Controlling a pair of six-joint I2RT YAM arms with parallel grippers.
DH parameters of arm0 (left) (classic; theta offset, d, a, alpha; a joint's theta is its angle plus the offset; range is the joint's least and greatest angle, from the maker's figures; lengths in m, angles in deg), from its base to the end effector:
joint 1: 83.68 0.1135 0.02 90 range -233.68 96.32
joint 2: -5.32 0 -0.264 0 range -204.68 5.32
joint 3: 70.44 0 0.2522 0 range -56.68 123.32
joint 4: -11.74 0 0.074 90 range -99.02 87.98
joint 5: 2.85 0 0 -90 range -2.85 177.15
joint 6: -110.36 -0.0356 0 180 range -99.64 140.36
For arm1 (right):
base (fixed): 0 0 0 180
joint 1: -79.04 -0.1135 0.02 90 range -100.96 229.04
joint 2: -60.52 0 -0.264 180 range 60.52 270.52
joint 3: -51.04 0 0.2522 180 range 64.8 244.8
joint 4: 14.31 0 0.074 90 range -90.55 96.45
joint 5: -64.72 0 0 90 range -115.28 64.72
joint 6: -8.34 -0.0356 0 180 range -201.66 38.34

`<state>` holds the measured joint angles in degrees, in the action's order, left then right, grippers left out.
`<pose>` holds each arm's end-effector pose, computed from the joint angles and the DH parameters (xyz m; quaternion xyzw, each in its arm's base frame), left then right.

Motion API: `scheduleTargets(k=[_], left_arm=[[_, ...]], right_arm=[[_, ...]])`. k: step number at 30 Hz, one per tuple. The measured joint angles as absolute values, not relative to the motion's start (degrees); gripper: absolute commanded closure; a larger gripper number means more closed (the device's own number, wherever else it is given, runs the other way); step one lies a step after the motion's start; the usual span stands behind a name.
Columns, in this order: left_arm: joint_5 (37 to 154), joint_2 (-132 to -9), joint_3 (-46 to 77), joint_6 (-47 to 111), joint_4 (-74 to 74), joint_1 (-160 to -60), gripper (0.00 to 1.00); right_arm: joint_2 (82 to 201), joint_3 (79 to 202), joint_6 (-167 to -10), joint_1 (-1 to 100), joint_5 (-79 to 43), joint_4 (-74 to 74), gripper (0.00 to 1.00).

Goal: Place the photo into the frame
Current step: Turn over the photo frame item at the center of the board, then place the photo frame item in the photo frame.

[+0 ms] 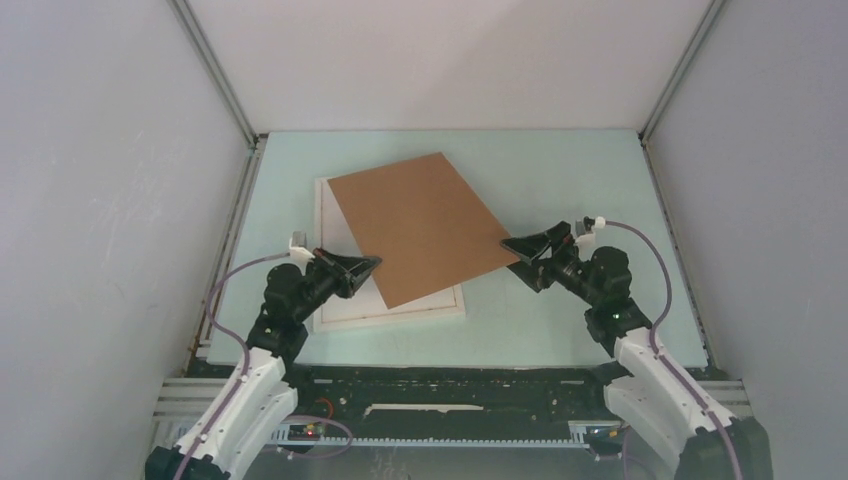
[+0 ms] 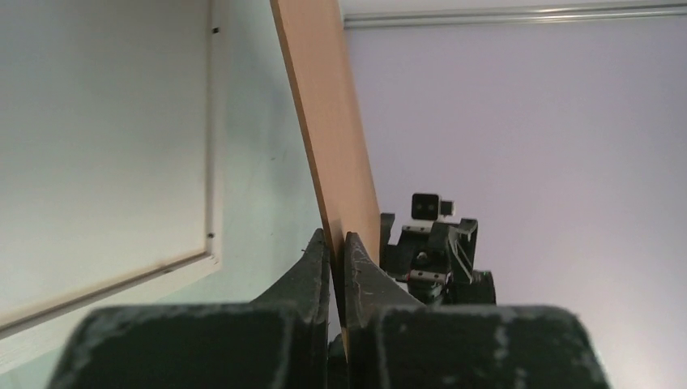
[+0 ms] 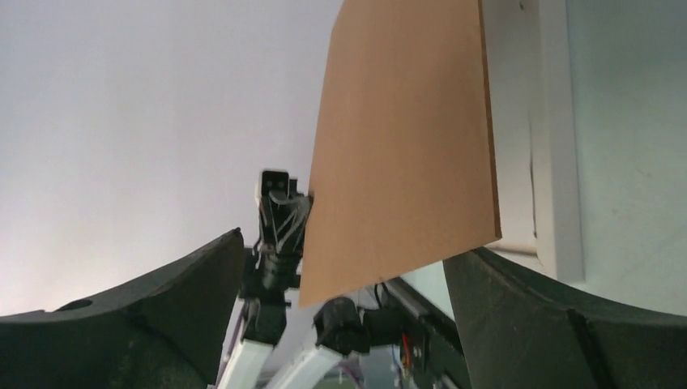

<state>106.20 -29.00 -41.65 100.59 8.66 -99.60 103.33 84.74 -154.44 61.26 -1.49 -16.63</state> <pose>0.1501 -0.0549 0.2219 -0.3066 0.6905 -0.5623 0.3363 0.1681 0.0690 0.2404 0.2165 0.7122 0.5701 0.3477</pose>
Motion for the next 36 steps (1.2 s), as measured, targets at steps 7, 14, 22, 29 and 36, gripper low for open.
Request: scheduleTargets(k=[7, 14, 22, 29, 36], left_arm=[[115.84, -29.96, -41.61, 94.77, 0.33, -92.01, 1.00], [125.55, -30.71, -39.31, 84.35, -12.15, -82.62, 1.00], [128.93, -31.43, -38.87, 79.93, -15.17, -78.86, 1.00], [129.63, -32.96, -38.87, 78.69, -14.68, -77.79, 1.00], [132.93, -39.17, -38.66, 72.63, -17.29, -74.38, 1.00]], right_arm=[[114.30, 83.95, -154.85, 64.84, 13.24, -21.26, 0.06], [120.62, 83.69, -155.14, 64.60, 21.33, -26.05, 0.06], [131.87, 83.69, -156.29, 63.47, 24.80, -30.35, 0.05], [136.88, 84.85, -149.26, 63.71, 26.77, -25.30, 0.04], [140.73, 90.12, -133.61, 67.45, 30.92, -13.30, 0.04]])
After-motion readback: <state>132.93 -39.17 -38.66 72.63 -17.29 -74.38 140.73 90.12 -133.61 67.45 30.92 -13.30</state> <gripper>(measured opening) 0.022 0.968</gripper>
